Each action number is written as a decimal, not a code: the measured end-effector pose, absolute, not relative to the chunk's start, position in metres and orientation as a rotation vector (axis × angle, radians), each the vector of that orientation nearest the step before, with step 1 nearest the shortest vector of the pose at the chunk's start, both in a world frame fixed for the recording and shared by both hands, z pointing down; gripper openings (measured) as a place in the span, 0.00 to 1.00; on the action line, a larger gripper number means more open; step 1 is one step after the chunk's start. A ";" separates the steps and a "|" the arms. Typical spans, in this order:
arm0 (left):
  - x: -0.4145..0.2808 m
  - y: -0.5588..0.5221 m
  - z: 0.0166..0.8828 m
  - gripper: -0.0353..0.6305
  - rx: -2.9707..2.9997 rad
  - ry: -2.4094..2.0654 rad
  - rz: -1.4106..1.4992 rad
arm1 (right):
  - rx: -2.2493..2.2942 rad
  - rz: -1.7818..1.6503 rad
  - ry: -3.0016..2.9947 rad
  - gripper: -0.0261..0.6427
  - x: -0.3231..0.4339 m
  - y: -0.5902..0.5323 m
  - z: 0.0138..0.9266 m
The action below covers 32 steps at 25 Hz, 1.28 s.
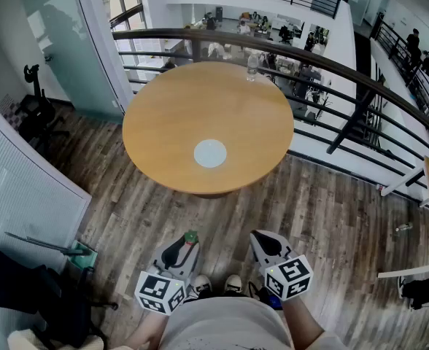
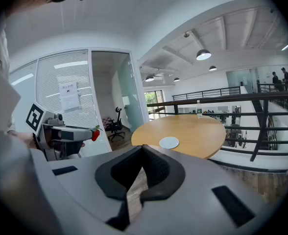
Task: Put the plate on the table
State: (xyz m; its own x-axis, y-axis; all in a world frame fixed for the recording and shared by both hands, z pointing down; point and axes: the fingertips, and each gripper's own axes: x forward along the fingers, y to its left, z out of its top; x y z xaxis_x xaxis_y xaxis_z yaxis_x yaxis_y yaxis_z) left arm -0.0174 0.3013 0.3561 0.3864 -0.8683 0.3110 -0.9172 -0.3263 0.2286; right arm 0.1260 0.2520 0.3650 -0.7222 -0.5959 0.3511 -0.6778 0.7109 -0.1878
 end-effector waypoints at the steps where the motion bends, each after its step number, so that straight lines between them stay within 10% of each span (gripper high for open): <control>1: -0.017 0.302 0.355 0.27 2.286 -1.549 0.185 | 1.006 0.445 -2.654 0.07 0.126 0.252 0.365; 32: -0.071 0.320 0.360 0.27 2.361 -1.454 0.155 | 1.122 0.435 -2.628 0.07 0.072 0.275 0.366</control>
State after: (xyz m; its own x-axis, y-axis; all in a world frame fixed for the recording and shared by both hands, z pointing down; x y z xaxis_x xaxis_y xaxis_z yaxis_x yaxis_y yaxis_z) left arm -0.0711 0.3201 0.3604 0.4639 -0.8409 0.2787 -0.8808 -0.4041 0.2467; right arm 0.0720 0.2752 0.3657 -0.6721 -0.6573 0.3408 -0.7321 0.6588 -0.1730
